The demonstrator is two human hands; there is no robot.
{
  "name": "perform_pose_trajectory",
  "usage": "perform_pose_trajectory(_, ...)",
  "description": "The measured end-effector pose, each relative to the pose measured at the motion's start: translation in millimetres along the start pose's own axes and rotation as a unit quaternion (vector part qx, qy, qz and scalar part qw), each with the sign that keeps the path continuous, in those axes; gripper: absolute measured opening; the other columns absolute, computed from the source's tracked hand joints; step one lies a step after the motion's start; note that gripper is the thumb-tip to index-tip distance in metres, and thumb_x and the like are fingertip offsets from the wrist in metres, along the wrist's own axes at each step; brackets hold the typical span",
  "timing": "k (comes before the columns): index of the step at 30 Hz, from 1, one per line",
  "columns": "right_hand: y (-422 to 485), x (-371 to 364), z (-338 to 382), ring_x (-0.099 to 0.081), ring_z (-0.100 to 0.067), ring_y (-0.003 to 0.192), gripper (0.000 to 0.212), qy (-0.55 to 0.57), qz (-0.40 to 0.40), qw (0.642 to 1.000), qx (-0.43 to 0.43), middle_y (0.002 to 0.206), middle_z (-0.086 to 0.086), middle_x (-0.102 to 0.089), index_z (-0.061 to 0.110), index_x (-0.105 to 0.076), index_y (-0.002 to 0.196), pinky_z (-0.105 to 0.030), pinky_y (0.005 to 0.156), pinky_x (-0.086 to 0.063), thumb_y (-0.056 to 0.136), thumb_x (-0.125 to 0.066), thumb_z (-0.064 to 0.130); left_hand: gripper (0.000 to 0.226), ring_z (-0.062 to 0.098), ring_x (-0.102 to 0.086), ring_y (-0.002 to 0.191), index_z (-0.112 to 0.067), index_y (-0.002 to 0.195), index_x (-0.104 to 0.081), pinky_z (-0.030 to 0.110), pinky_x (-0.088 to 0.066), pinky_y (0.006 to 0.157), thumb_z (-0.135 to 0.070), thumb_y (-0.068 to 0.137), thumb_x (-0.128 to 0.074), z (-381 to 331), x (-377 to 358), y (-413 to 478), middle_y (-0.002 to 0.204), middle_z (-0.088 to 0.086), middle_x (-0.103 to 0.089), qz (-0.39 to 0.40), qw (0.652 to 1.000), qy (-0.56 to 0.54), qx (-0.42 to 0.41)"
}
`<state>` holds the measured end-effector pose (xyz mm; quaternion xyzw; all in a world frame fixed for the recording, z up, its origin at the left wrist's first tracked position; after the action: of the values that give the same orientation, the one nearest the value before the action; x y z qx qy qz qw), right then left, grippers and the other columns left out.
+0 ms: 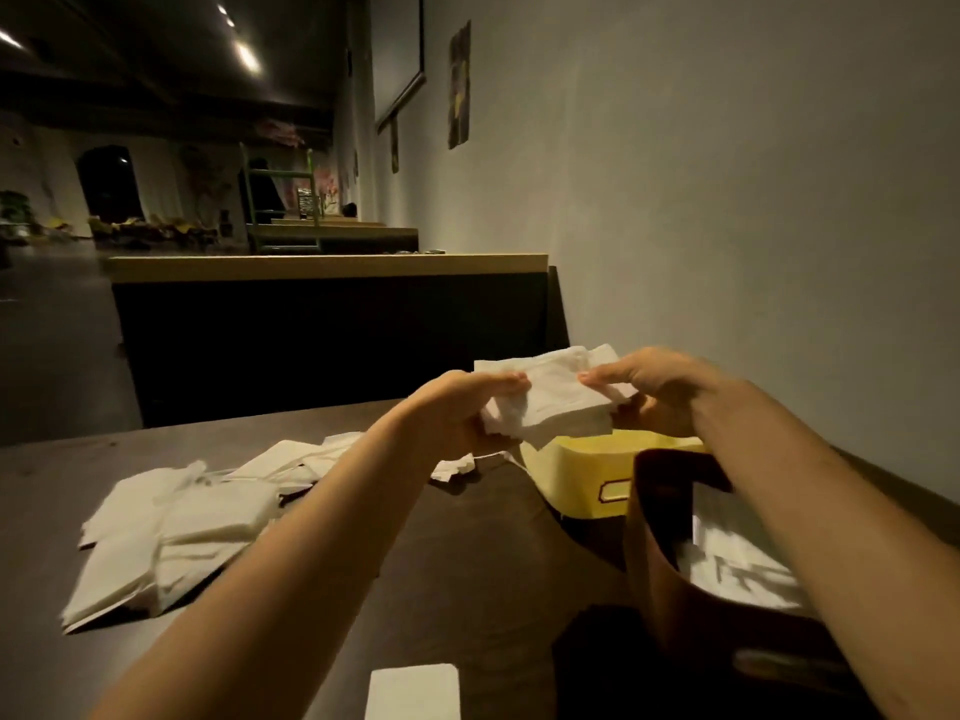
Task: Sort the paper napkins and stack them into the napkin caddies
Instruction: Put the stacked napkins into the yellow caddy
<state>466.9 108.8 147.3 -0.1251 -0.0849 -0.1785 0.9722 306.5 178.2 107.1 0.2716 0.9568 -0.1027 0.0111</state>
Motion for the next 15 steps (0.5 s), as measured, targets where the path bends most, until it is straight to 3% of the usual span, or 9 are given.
perform_pose_trajectory(2,21.0,31.4,-1.3,-0.062,-0.026,0.076,0.048,-0.007,-0.031,0.999,-0.009,0.095,-0.017,-0.059,-0.003,-0.052,0.120,-0.031,0.051,-0.059,0.078,-0.072,0.009,0.032,0.024,-0.063,0.088,-0.006,0.110,-0.059,0.032,-0.058,0.070,-0.023,0.085,-0.069,-7.2,-28.3,22.7,0.103,0.014,-0.059,0.008,1.000,0.000,0.020)
perform_pose_trajectory(6,52.8,75.8,-11.6,-0.065,-0.033,0.091,0.054,-0.020,-0.065,0.997,-0.037,0.113,-0.022,-0.061,-0.004,-0.053,0.123,-0.045,0.076,-0.058,0.075,-0.073,0.004,0.046,0.027,-0.060,0.106,-0.007,0.126,-0.050,0.034,-0.055,0.086,-0.022,0.086,-0.067,-10.8,-69.2,58.7,0.120,0.016,-0.056,0.023,0.998,0.024,0.050)
perform_pose_trajectory(11,81.5,95.0,-33.5,-0.064,-0.037,0.098,0.069,-0.035,-0.063,0.994,-0.085,0.121,-0.023,-0.055,0.000,-0.052,0.121,-0.051,0.078,-0.057,0.056,-0.078,0.000,0.044,0.027,-0.052,0.120,-0.006,0.133,-0.043,0.039,-0.041,0.104,-0.020,0.093,-0.057,3.2,-90.3,82.8,0.128,0.015,-0.050,0.021,0.987,0.131,0.090)
perform_pose_trajectory(15,91.7,84.3,-46.5,-0.060,-0.035,0.096,0.052,-0.070,-0.036,0.991,-0.110,0.127,-0.020,-0.046,0.004,-0.044,0.124,-0.042,0.068,-0.058,0.076,-0.065,0.001,0.046,0.026,-0.050,0.122,-0.007,0.136,-0.041,0.037,-0.040,0.106,-0.022,0.094,-0.055,9.6,-89.8,88.1,0.130,0.012,-0.050,0.012,0.973,0.198,0.119)
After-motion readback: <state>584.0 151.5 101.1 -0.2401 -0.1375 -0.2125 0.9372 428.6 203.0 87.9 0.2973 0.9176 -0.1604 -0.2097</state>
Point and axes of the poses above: each hand's wrist, its own y-axis towards the middle knuckle, its own x-axis out of the back of the hand, z = x × y, the point moved 6 cm from there along y, towards the middle knuckle
